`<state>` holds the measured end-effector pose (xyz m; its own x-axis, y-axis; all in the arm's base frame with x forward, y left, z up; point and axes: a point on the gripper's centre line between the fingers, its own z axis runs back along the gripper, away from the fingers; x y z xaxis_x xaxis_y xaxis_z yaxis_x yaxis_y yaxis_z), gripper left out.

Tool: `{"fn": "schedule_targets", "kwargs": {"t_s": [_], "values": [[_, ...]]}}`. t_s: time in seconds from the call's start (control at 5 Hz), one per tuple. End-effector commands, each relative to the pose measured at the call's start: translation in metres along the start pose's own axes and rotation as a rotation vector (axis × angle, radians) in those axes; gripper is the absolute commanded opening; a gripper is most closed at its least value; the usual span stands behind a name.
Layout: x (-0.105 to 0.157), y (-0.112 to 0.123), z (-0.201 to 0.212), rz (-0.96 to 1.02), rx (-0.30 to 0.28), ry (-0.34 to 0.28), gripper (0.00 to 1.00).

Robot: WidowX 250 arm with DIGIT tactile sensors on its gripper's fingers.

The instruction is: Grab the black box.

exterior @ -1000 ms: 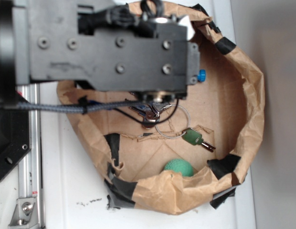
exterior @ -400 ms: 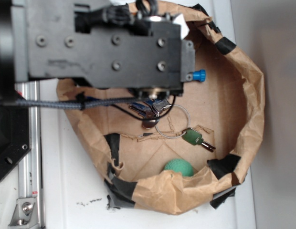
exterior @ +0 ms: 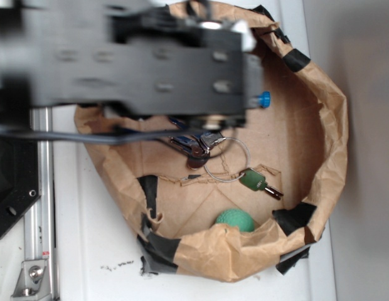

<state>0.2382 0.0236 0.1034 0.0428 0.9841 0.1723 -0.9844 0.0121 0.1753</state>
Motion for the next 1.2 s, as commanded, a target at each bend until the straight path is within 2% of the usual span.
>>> {"fn": "schedule_targets", "kwargs": {"t_s": [0.0, 0.2, 0.4, 0.6, 0.8, 1.0], "values": [[0.016, -0.017, -0.02, 0.178, 0.028, 0.009, 1.0], [0.026, -0.005, -0.035, 0.174, 0.016, -0.039, 1.0], [0.039, 0.006, -0.05, 0.15, -0.018, -0.087, 1.0], [0.046, 0.013, -0.047, 0.157, -0.053, -0.117, 1.0], [0.052, 0.014, -0.049, 0.161, -0.066, -0.111, 1.0], [0.056, 0.011, -0.054, 0.172, -0.075, -0.138, 1.0]]}}
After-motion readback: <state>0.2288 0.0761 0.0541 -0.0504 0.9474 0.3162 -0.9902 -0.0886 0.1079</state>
